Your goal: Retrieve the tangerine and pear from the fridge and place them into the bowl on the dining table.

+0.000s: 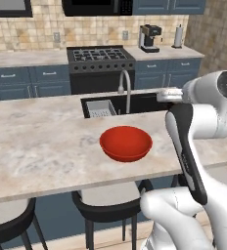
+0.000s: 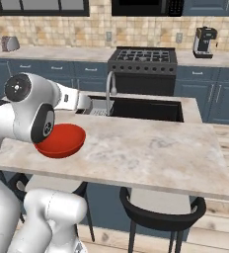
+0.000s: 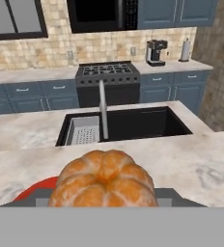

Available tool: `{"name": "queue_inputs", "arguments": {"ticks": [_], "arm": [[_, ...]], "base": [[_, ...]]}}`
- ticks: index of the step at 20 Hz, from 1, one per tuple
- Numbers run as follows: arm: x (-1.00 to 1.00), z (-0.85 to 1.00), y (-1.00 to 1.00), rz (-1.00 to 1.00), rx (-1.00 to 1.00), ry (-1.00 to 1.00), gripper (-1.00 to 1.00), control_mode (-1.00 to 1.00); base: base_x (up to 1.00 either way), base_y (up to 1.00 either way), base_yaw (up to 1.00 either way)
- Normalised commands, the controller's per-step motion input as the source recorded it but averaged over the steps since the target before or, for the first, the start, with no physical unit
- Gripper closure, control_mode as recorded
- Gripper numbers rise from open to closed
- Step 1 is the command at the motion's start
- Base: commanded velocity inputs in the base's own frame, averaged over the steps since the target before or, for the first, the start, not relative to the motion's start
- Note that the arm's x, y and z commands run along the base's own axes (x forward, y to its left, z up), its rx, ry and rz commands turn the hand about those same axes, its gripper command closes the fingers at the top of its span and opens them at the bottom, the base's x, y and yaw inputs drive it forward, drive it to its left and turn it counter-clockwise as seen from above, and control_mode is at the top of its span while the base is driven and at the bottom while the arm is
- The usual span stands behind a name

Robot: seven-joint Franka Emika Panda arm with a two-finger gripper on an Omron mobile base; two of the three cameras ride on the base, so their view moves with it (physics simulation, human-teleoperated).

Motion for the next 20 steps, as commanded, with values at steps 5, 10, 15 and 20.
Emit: {"name": "queue_inputs", "arguments": {"ticks": [5,10,15,20], "arm": [[0.36,-0.04,0.15,-0.01,0.00,0.12,1.00,-1.00],[0.08,-0.06,0.05,0.00,0.00,0.18,1.00,-1.00],[0.00,-0.34,0.19,0.00,0.01,0.26,1.00,-1.00],[0.00,-0.65,0.38,0.00,0.00,0.22,1.00,-1.00]], "base": [[0.00,0.00,0.00],[0.00,0.00,0.00],[0.00,0.00,0.00],[0.00,0.00,0.00]]}}
